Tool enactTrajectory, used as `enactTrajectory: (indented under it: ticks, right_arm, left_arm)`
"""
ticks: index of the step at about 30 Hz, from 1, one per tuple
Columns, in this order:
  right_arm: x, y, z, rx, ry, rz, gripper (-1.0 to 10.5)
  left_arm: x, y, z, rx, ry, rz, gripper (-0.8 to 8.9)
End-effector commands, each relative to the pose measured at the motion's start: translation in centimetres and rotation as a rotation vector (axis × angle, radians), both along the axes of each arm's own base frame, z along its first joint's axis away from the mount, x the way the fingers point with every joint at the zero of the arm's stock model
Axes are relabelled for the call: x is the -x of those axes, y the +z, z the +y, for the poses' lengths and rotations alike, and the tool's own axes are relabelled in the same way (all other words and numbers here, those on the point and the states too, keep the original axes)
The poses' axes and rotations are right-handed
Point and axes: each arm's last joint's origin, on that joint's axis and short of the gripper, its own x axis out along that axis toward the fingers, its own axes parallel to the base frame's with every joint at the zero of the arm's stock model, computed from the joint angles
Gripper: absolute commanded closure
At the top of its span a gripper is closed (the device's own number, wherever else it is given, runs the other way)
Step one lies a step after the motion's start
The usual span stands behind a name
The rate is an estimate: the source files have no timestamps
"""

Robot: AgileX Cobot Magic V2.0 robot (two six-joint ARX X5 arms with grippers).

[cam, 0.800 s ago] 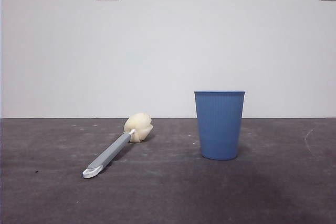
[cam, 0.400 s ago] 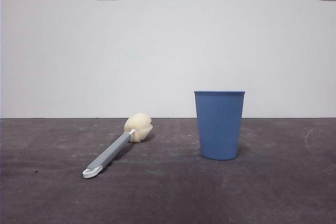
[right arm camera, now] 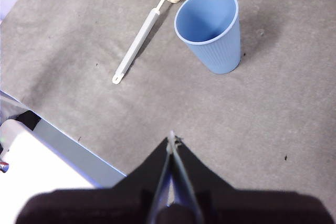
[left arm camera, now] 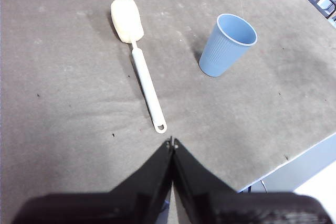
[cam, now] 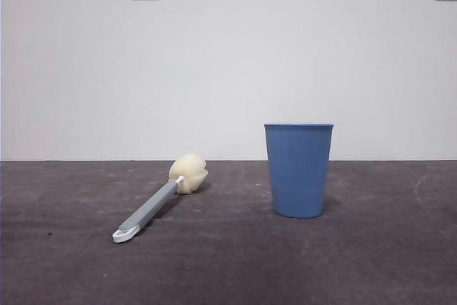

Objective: Pick up the cup brush,pick up the cup,insert the brush into the cup,clean the cup,put the cup brush back,put the cup back to the fixed position on the table

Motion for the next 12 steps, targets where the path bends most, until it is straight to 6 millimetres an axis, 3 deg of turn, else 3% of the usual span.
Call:
enactTrajectory:
  ticks: [1,2,4,6,12]
  right_arm:
    - [0.01,0.10,0.03,0.004,0.009,-0.012,8.2]
    - [0.01,0.11,0.03,0.003,0.009,-0.012,7.3]
    - [0.01,0.10,0.03,0.002,0.007,-0.010,5.0]
    - [0.01,0.10,0.03,0.001,0.006,-0.009,3.5]
    - [0.09,0.14,0.14,-0.049,0.022,0.013,3.5]
  left_arm:
    - [0.05,0.16,-0.03,0.001,-0.006,-0.007,7.48]
    - [0.04,0.17,-0.03,0.003,-0.005,-0.008,6.64]
    - [-0.01,0.22,-0.03,0.005,-0.004,-0.010,3.87]
    - [-0.08,0.25,-0.04,0.007,-0.008,-0.009,2.36]
    - [-0.72,0.54,-0.27,0.033,-0.040,-0.024,2.39]
